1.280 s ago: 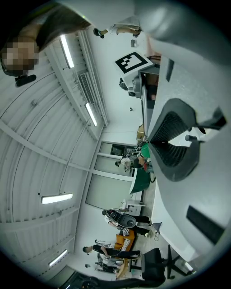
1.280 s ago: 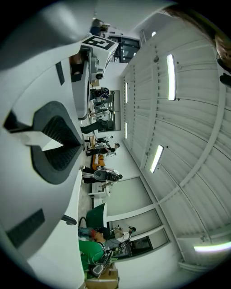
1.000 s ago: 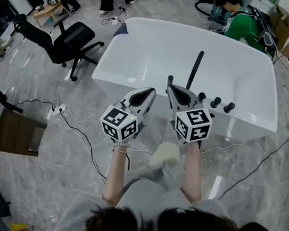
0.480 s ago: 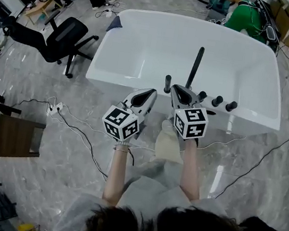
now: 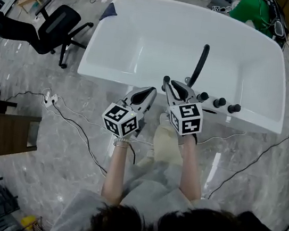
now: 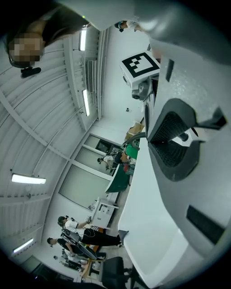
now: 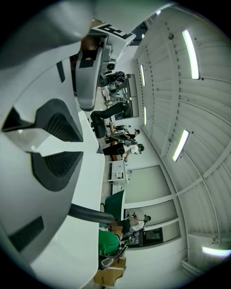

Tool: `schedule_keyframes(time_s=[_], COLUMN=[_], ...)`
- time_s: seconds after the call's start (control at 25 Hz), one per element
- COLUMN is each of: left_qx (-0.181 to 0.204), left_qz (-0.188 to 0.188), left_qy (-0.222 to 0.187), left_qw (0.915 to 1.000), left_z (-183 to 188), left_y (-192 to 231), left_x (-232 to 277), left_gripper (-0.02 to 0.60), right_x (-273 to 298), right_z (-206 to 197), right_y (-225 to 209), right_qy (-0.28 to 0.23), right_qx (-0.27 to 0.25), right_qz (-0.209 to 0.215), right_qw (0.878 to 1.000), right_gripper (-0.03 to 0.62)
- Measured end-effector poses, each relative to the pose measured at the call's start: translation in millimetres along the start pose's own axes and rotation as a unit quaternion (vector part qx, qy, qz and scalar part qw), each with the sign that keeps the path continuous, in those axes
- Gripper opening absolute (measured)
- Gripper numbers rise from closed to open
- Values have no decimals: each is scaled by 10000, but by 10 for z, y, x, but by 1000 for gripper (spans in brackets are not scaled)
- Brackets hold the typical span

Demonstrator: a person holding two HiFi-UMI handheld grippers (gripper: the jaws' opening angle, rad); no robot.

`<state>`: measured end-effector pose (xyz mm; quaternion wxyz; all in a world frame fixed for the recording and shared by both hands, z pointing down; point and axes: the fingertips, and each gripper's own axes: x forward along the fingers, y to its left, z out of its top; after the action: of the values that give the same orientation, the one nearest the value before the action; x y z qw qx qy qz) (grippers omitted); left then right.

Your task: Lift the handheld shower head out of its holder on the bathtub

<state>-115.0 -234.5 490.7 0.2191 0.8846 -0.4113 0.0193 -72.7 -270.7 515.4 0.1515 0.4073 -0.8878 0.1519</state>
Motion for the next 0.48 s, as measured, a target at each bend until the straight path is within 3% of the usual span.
schedule_keyframes(time_s=[0.48], left_qx=[-332], left_qz=[185], left_qy=[244], left_qw=[9990], left_z=[-546], left_y=[394], left_x=[227], left_gripper=[5], right_x=[429], right_z=[-657], right_y=[-224], right_qy=[436], right_qx=[138], right_qz=[23], right_qw=[9989], right_gripper=[135])
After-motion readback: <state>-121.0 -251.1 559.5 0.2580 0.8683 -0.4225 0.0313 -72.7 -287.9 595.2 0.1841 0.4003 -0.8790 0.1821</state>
